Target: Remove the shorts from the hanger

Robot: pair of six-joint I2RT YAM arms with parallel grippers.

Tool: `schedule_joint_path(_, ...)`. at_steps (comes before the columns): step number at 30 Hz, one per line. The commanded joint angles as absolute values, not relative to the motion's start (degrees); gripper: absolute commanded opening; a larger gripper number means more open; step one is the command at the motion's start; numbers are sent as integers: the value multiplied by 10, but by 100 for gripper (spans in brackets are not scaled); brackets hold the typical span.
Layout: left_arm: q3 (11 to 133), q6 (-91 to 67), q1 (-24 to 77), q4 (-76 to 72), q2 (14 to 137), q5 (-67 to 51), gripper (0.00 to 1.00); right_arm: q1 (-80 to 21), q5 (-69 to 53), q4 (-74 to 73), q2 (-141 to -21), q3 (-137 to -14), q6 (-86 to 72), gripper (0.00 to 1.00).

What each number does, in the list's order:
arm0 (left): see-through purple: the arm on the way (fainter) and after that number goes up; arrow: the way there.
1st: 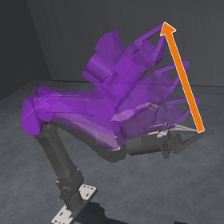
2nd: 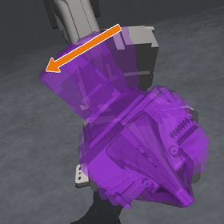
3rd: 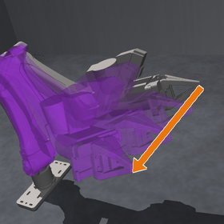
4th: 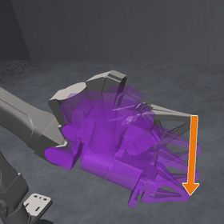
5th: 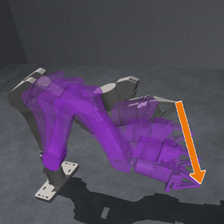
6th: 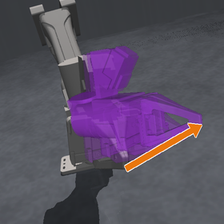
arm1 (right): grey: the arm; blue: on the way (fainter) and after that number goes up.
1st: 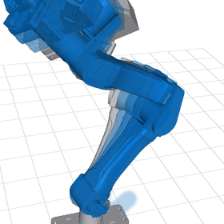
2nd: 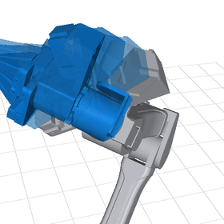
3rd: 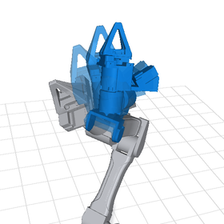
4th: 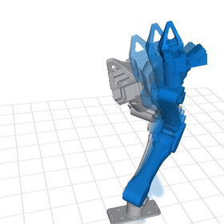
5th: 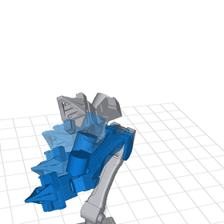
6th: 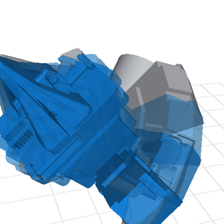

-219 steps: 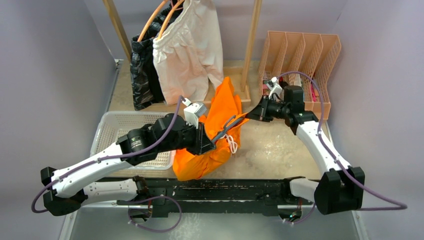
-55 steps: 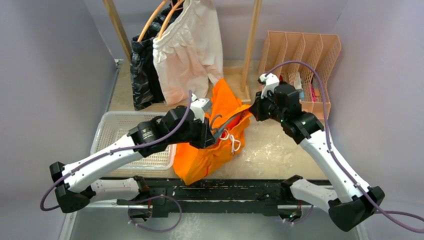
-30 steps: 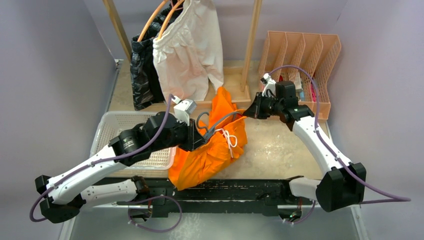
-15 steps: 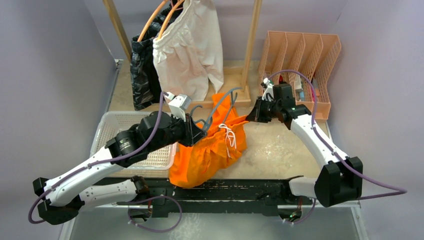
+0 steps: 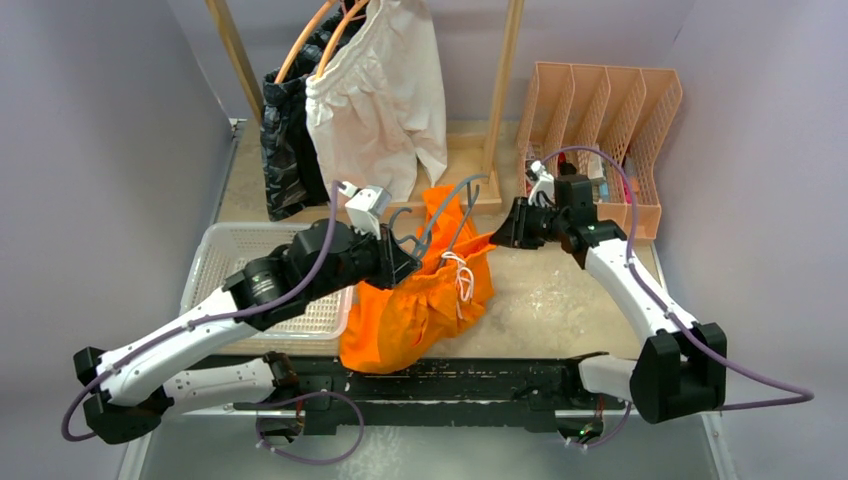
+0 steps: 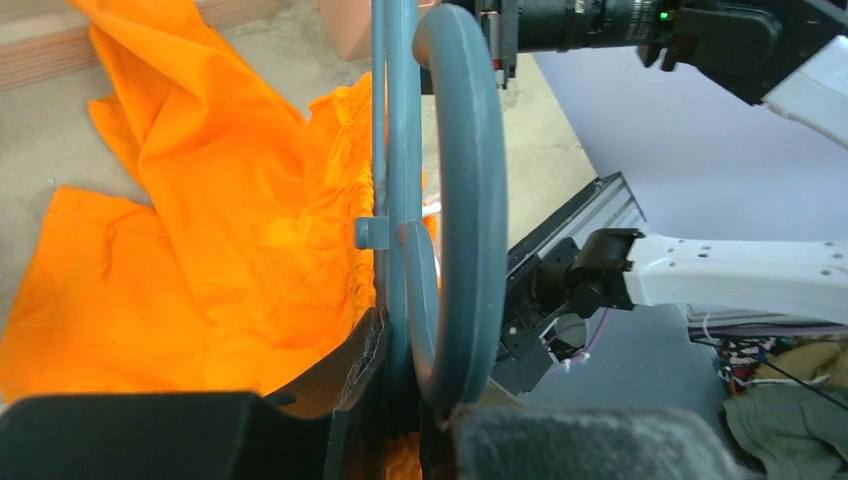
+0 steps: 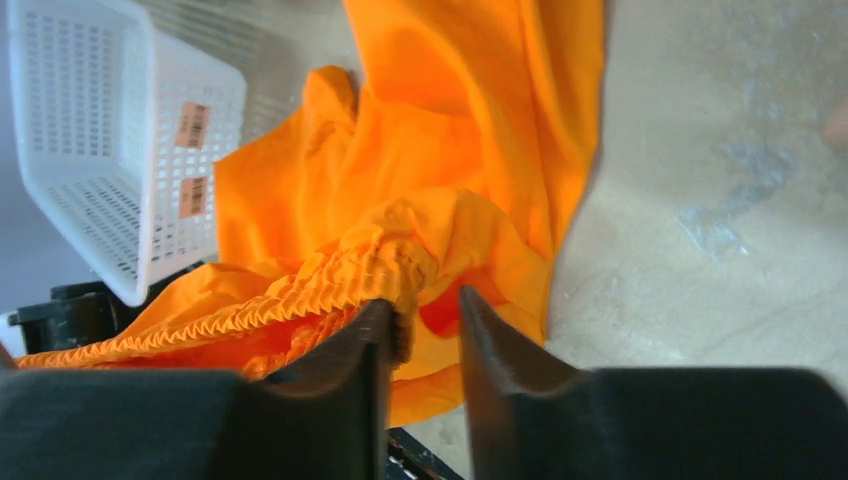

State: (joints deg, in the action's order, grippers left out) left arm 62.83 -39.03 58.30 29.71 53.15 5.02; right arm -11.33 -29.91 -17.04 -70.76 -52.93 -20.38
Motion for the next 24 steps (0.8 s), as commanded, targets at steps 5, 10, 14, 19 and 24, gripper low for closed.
schedule_joint_path(5,653,-424,589,261,610,101,0,-98,-201,-202,-649,-544,-199,55)
schedule_joint_path(10,671,-423,589,260,657,127,0,-98,-210,-196,-611,-578,-211,56)
schedule_joint_path(14,677,-426,588,249,680,125,0,-98,-288,-110,-575,-550,-284,58)
schedule_joint_path(19,676,-429,589,232,694,108,0,-99,-410,56,-556,-460,-457,58)
schedule_joint_path(24,674,-431,589,214,701,91,0,-146,-411,268,-572,-378,-648,65)
